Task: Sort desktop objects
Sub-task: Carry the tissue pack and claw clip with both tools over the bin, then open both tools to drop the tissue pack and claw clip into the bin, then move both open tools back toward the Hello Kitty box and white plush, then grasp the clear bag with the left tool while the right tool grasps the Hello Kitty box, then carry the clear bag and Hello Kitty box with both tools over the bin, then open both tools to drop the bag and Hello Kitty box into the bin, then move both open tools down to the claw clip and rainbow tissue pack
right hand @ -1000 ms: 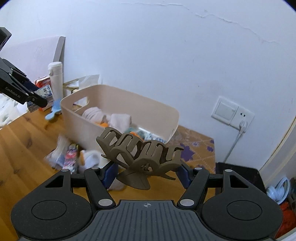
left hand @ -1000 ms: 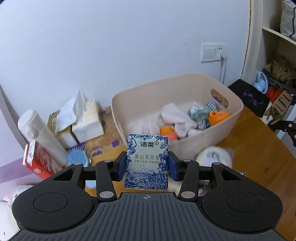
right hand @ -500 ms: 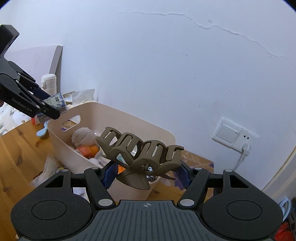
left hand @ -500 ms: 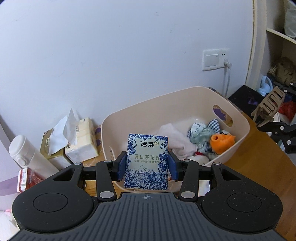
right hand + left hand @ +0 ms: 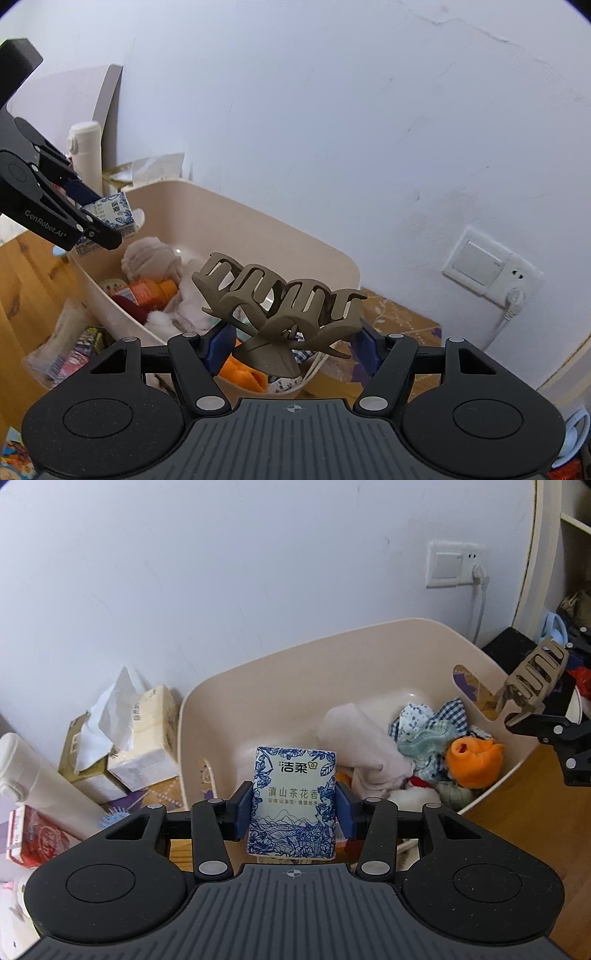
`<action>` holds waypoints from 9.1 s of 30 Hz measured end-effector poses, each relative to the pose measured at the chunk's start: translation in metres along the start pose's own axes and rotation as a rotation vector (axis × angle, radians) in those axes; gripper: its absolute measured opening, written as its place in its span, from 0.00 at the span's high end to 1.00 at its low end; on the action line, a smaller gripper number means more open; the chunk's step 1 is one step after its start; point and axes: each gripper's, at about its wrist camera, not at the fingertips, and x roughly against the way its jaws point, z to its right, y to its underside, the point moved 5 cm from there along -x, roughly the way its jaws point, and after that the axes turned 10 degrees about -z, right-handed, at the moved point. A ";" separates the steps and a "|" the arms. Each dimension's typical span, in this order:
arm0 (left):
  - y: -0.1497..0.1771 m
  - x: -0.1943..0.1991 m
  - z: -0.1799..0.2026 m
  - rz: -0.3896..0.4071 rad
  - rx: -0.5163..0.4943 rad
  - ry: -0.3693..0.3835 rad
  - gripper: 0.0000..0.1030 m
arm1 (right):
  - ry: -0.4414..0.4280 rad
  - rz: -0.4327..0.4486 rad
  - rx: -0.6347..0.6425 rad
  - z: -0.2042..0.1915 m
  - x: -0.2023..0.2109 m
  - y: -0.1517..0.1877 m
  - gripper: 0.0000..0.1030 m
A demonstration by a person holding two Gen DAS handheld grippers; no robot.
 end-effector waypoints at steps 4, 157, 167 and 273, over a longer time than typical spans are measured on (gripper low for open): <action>-0.001 -0.016 0.003 -0.040 0.003 -0.004 0.54 | -0.021 -0.017 0.016 -0.003 -0.015 -0.001 0.37; 0.151 0.058 -0.002 -0.086 0.120 0.176 0.93 | -0.168 -0.099 0.034 -0.097 0.095 0.081 0.79; 0.137 0.079 -0.016 -0.038 0.155 0.193 0.93 | -0.120 -0.049 0.003 -0.078 0.114 0.074 0.79; 0.132 0.061 -0.035 -0.034 0.204 0.060 0.33 | -0.009 -0.106 -0.163 -0.108 0.086 0.050 0.00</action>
